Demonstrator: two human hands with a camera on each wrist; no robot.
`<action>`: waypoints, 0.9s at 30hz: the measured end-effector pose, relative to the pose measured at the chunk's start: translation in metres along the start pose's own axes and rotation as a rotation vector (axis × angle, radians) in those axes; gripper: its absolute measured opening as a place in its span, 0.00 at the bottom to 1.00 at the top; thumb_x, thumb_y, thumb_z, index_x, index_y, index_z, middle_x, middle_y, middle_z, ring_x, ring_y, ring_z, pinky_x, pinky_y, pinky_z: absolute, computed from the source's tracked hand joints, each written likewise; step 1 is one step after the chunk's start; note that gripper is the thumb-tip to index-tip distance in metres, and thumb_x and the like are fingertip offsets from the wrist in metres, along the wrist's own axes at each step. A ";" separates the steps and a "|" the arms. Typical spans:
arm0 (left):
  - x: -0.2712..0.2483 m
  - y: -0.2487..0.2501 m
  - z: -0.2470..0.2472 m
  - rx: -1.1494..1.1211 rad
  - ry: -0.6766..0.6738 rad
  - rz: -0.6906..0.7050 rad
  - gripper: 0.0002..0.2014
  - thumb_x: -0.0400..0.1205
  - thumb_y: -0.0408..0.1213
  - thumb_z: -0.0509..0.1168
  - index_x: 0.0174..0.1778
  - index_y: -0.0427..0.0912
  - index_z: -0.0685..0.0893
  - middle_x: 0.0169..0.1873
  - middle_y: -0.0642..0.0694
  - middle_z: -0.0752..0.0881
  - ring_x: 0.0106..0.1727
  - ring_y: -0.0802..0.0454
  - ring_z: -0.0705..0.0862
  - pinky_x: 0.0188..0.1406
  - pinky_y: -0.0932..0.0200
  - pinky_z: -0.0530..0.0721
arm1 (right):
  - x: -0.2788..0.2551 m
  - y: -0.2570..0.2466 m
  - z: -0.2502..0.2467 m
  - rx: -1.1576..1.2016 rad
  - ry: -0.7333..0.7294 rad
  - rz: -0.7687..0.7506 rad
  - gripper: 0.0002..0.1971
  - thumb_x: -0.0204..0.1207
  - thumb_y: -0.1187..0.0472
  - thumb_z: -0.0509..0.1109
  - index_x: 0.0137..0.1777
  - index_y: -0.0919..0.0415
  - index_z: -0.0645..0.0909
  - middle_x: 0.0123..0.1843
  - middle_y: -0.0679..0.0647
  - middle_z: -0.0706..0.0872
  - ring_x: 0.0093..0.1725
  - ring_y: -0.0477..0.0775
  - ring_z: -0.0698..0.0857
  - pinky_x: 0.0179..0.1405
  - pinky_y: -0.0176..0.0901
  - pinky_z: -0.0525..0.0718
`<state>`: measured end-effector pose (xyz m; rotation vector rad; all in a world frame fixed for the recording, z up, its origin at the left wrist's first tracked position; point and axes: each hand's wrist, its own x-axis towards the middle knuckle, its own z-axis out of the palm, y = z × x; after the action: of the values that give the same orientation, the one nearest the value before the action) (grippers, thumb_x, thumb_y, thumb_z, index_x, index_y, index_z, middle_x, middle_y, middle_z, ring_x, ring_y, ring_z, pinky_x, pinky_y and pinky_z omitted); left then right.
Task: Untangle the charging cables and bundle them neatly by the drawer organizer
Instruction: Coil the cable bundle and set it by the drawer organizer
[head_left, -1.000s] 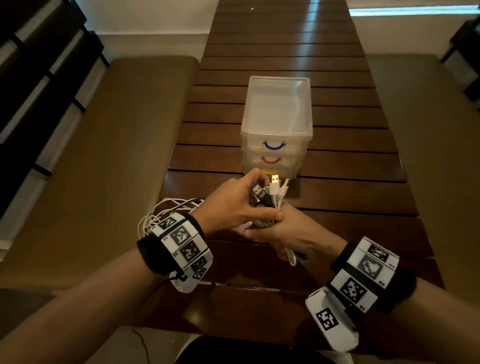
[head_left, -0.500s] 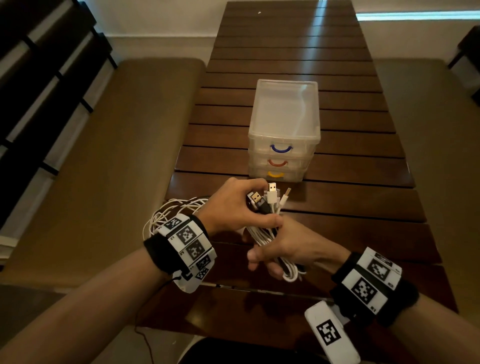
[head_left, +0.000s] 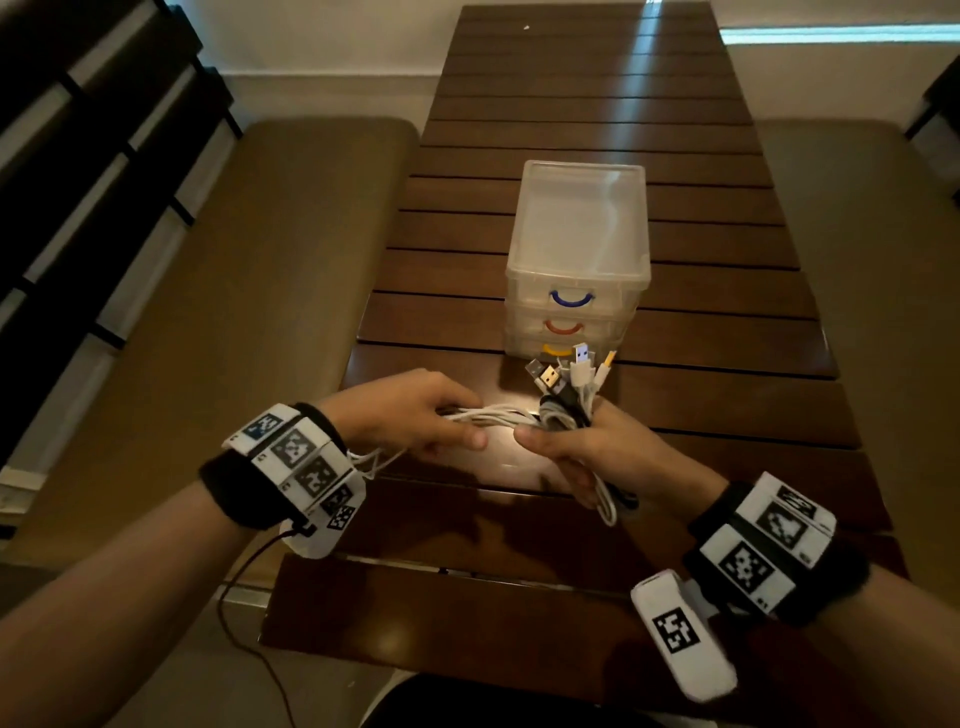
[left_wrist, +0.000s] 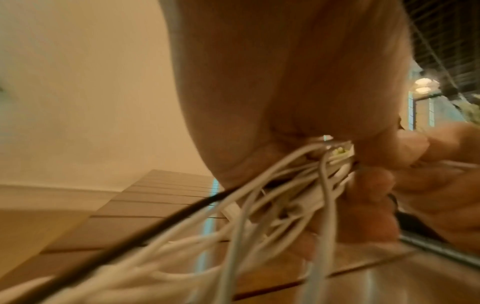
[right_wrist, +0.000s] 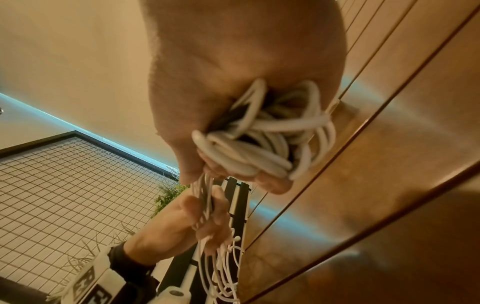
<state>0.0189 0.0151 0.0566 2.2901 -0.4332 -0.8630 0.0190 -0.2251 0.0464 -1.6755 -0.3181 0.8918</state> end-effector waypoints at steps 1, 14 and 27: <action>-0.001 0.001 -0.002 -0.022 0.018 -0.022 0.21 0.72 0.58 0.69 0.42 0.41 0.85 0.25 0.53 0.83 0.25 0.59 0.81 0.29 0.62 0.81 | 0.001 -0.002 0.000 0.007 -0.011 -0.009 0.25 0.78 0.51 0.75 0.20 0.53 0.74 0.19 0.59 0.75 0.17 0.57 0.73 0.23 0.43 0.75; -0.009 -0.004 0.033 -0.281 0.473 0.043 0.37 0.74 0.64 0.67 0.49 0.26 0.86 0.17 0.57 0.76 0.19 0.62 0.73 0.21 0.71 0.69 | 0.007 0.001 0.008 -0.048 0.047 -0.045 0.14 0.74 0.55 0.79 0.40 0.66 0.83 0.25 0.57 0.84 0.24 0.56 0.81 0.30 0.49 0.83; -0.055 -0.111 -0.046 0.243 0.286 -0.471 0.08 0.77 0.54 0.71 0.38 0.55 0.87 0.34 0.51 0.87 0.39 0.50 0.85 0.37 0.53 0.78 | 0.039 -0.030 0.038 -0.081 0.124 -0.190 0.18 0.78 0.60 0.76 0.27 0.50 0.78 0.18 0.44 0.78 0.19 0.41 0.76 0.30 0.42 0.76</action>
<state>0.0179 0.1452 0.0346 2.7462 0.1460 -0.7071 0.0258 -0.1645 0.0567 -1.7337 -0.4260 0.6386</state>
